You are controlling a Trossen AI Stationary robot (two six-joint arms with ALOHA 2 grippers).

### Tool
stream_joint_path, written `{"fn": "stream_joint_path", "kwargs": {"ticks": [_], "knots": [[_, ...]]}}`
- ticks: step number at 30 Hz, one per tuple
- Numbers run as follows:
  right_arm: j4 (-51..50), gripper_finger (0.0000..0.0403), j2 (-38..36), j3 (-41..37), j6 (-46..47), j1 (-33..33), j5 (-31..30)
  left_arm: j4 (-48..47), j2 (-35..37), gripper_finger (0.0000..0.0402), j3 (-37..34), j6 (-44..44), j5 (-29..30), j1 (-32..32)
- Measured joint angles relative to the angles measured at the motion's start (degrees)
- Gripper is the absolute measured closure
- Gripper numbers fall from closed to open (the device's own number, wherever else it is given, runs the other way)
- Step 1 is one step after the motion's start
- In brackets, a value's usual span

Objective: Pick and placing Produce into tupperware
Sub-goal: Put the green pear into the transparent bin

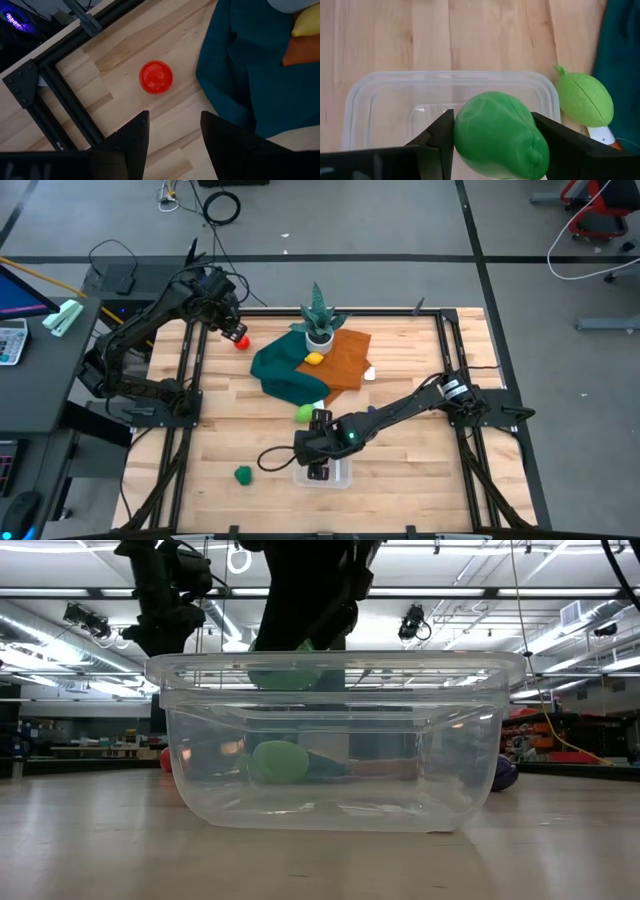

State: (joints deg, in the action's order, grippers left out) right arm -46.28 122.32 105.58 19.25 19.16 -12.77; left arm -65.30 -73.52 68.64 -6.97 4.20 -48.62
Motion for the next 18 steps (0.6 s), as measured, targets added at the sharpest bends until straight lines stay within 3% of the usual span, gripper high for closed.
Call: {"fn": "stream_joint_path", "kwargs": {"ticks": [18], "knots": [[2.24, 0.0224, 6.38, -0.04, -0.30, -0.43, 2.18, -0.20, 0.00, 0.0220, 0.00, 0.29, -0.01, 0.12]]}}
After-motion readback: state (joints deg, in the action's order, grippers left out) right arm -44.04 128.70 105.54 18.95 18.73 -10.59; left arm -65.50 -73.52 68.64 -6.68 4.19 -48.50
